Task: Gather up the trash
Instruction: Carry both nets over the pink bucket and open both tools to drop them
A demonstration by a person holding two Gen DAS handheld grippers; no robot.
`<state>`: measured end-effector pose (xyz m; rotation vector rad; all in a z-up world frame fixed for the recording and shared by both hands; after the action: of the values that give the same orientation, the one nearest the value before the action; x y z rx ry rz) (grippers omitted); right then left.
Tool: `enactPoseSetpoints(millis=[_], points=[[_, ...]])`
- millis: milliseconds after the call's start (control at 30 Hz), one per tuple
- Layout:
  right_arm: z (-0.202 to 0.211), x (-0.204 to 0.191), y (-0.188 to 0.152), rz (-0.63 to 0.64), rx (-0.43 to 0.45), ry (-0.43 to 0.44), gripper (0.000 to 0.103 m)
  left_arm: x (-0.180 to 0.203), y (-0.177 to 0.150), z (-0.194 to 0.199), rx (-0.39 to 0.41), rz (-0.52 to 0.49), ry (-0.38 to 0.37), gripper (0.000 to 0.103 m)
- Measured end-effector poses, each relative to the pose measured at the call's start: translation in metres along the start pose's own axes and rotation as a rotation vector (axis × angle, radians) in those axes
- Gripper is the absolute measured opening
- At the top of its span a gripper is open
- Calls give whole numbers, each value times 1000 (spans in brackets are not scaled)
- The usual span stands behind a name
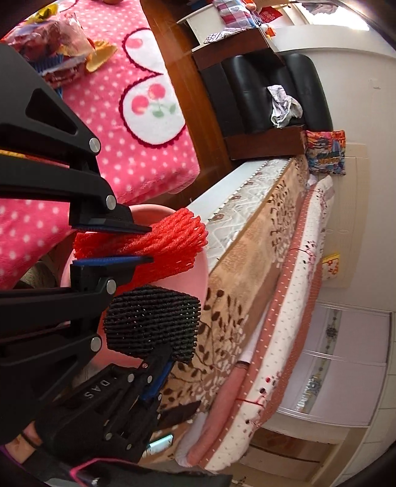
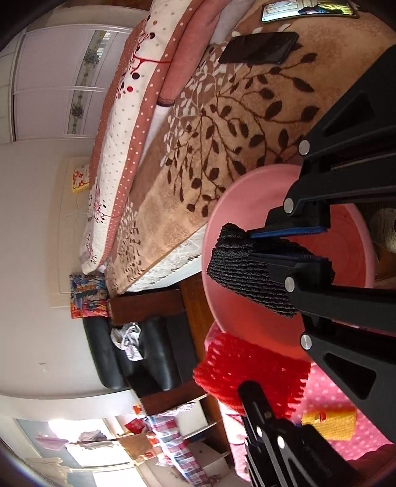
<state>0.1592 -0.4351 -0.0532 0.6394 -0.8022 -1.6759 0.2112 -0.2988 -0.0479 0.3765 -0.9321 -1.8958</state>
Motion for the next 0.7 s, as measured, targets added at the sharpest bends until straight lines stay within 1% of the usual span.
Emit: enactPoseSetpoints(millis=[200,300,367,400,433,500,567,700], points=[[-15,-9,-6,40,-26,-3,10,-4,-10,-22,-45,7,17,12],[-19,-11,-9,43,-36,4,10,-5,-13,-25,-45,10,30,13],[-20,-11,-10,42,-37,9,11,-4,-12,-27,-50,14,23,14],[-20,-11,-10,39,-37,7,16,-5,-12,-27,-49,18,23,15],[-20,-10,-9,33,-37,7,20,-5,-12,-27,-49,23,19,15],[-18,-10,-8,23,-34,17,35,-6,-11,-25,-49,35,13,16],[-14,-11,-8,23,-22,17,41,-7,-11,-22,-50,43,5,17],[-3,-12,-5,27,-6,31,43,-9,-8,-12,-34,59,-9,21]])
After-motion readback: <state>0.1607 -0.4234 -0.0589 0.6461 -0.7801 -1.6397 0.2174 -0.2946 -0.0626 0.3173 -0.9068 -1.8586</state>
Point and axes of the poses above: each gripper's, at about its wrist camera, not at the fingertips, and z roughly against the way its jaws point, x to its right, y to its top, the point moved 7 cm from there along -z, roughly the way its jaws point, and after that the axes turned 2 degrees about z, right-handed, at the moved point
